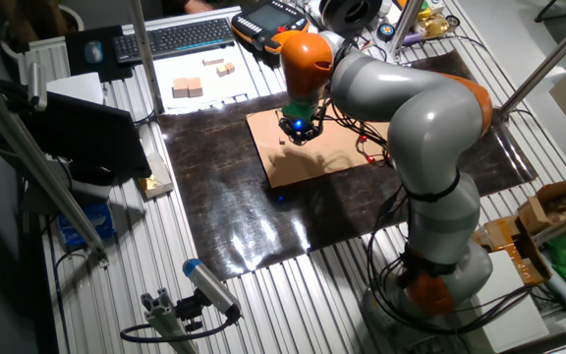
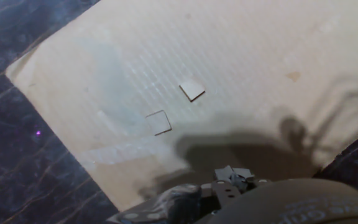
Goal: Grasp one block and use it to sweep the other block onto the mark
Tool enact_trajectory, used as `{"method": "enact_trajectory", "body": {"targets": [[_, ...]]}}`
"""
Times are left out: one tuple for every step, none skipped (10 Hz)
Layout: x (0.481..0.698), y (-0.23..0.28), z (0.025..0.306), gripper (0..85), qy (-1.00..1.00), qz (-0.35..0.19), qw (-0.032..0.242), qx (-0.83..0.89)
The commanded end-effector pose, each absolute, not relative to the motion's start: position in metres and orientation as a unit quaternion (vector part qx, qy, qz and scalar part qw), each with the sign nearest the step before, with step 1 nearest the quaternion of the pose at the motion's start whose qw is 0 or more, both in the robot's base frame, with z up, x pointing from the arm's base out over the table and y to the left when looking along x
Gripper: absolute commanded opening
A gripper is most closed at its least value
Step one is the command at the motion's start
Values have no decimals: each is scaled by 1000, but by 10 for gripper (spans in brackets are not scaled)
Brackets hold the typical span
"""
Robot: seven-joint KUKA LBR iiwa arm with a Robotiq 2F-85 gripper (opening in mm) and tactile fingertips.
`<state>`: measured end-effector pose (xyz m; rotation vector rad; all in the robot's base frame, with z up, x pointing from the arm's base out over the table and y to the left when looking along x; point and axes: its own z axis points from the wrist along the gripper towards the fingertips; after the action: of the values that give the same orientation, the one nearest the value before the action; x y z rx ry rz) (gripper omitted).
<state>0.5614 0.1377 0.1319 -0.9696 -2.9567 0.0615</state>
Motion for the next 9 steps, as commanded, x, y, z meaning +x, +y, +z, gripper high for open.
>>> {"method": "enact_trajectory", "body": {"targets": [[561, 138, 132, 7, -951, 16, 8, -309], [561, 138, 132, 7, -947, 17, 4, -322], [561, 138, 132, 7, -945, 16, 5, -327], [561, 138, 132, 7, -943, 13, 8, -332], [561, 138, 132, 7, -942, 14, 9, -335], [561, 138, 132, 7, -941, 18, 10, -339], [561, 138, 132, 7, -939, 29, 7, -342], [561, 138, 132, 7, -939, 30, 7, -343], [561, 138, 132, 7, -937, 26, 9, -347]]}}
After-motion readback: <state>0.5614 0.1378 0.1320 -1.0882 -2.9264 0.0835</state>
